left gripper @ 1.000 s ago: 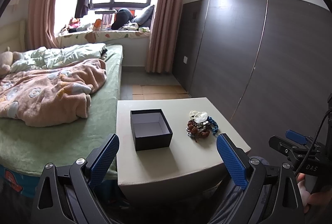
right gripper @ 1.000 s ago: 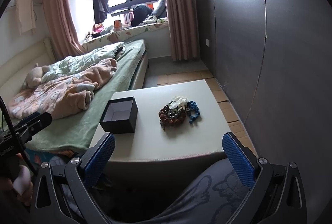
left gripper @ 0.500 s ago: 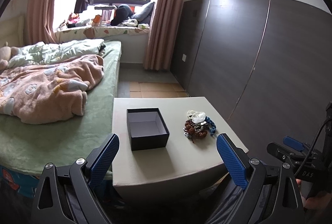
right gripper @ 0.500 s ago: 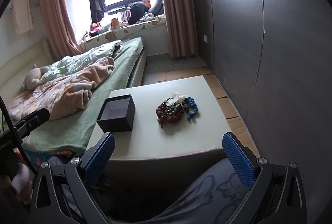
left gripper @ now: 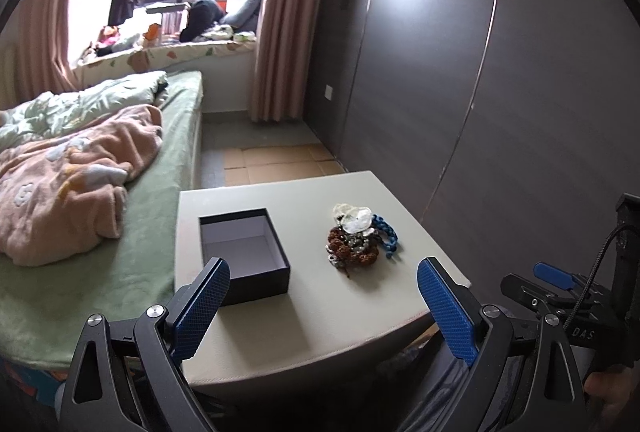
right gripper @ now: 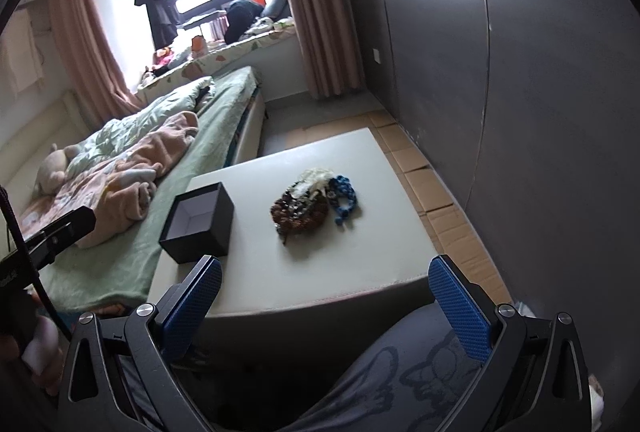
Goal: Organize jewelry
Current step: 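Reach the left tool into the jewelry pile and grasp the white cloth pouch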
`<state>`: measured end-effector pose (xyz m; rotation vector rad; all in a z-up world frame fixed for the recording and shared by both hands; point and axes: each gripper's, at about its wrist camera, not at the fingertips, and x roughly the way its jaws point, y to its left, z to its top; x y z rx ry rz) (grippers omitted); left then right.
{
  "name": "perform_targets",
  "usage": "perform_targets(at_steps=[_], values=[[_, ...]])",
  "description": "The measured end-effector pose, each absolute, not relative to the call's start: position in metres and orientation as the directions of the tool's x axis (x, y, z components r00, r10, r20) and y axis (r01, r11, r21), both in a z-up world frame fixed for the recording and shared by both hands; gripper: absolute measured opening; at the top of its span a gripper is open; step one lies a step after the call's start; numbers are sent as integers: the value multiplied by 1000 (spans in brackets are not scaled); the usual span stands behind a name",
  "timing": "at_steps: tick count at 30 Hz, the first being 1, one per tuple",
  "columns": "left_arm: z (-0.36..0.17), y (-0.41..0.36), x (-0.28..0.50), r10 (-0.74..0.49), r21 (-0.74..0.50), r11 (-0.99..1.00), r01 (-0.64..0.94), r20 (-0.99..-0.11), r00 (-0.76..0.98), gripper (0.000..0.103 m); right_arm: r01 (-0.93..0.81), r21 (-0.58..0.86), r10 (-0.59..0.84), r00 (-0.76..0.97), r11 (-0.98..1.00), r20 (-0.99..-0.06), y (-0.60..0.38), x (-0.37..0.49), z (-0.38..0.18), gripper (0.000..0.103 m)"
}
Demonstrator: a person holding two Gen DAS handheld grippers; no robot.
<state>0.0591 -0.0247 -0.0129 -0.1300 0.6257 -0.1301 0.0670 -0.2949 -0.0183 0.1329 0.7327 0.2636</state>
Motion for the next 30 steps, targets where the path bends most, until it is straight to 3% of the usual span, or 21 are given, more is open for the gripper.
perform_targets(at_steps=[9,12,17,21,23,30], values=[[-33,-39,99,-187,-148,982,121,-616,765,95,-139,237,267,666,962,-697,-312,100,-51,103],[-39,-45,114,-202,-141,979,145,-635,745,89,-124,247,266,658,961,-704,-317,110,-58,103],[-50,-54,138,-221,-141,975,171,-677,702,82,-95,285,278,637,954,-719,-330,129,-73,92],[-56,-66,155,-238,-131,970,206,-693,680,81,-68,327,295,627,943,-721,-339,143,-85,89],[-62,-73,166,-248,-131,966,222,-710,660,74,-53,343,299,625,938,-722,-344,150,-92,88],[-81,-94,199,-269,-140,957,253,-754,599,67,-22,395,330,596,918,-732,-353,170,-116,76]])
